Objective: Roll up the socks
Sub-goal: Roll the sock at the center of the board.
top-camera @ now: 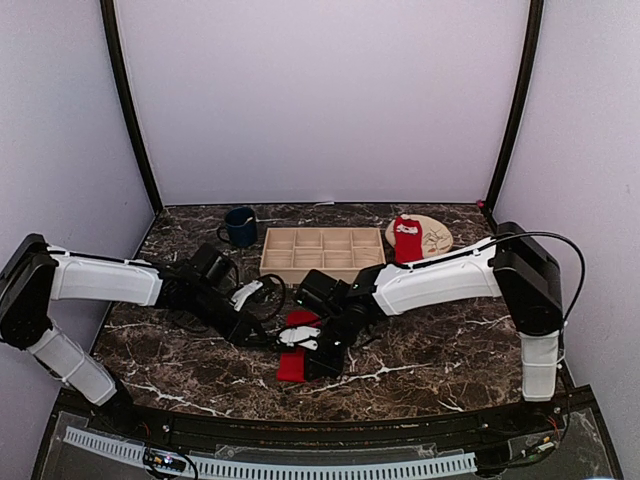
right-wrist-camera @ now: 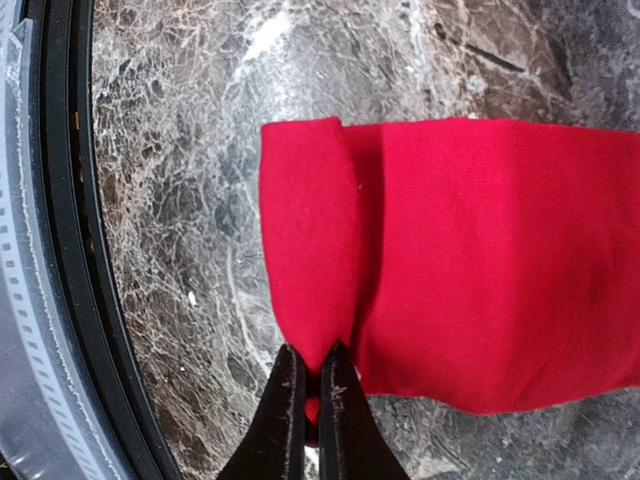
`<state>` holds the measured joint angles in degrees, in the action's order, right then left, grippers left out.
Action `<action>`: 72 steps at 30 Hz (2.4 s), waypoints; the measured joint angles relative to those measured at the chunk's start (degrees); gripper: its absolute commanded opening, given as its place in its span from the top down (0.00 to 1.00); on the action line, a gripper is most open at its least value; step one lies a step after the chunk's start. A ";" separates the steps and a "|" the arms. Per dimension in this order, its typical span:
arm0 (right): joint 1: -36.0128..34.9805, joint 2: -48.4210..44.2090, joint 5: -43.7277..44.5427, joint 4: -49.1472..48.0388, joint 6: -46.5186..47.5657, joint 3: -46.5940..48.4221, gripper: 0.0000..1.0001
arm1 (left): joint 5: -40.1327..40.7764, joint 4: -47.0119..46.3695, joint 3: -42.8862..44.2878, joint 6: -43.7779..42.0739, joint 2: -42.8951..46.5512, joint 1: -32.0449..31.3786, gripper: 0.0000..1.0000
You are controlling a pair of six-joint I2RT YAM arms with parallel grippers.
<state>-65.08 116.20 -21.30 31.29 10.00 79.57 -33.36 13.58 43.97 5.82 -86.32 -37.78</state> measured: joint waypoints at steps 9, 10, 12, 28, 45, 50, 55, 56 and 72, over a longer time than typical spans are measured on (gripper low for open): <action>3.37 2.99 -9.14 3.63 -1.51 2.25 0.97 | 8.41 -9.20 -7.04 3.50 7.82 -7.89 0.77; 3.65 3.13 -9.88 3.96 -1.66 2.38 0.97 | 9.66 -9.62 -7.63 3.58 8.44 -9.14 0.77; 4.22 3.65 -11.47 4.37 -2.19 2.89 0.97 | 12.09 -10.80 -8.94 3.65 9.75 -11.93 0.77; 6.64 7.21 -21.29 7.23 -3.23 5.90 0.98 | 19.02 -12.50 -10.86 -0.92 12.22 -21.46 0.72; 6.88 8.28 -23.80 9.07 -3.02 6.23 0.99 | 19.37 -6.78 -2.82 -11.21 1.75 -22.99 0.71; 6.97 8.52 -24.00 9.14 -2.99 6.27 0.99 | 18.93 -5.92 -2.64 -12.55 1.05 -22.99 0.72; 7.08 8.55 -24.41 9.27 -2.99 6.60 0.99 | 18.60 -5.38 -2.62 -13.35 0.68 -23.32 0.71; 7.10 8.55 -24.48 9.31 -2.99 6.69 0.99 | 18.62 -5.27 -2.62 -13.40 0.55 -23.43 0.72; 7.45 9.60 -25.46 11.17 -1.92 6.71 1.00 | 21.38 -4.92 -0.24 -15.45 -2.29 -24.74 0.70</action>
<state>-57.63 125.80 -46.76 42.46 8.08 86.28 -11.99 8.67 43.72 -9.63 -88.62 -62.52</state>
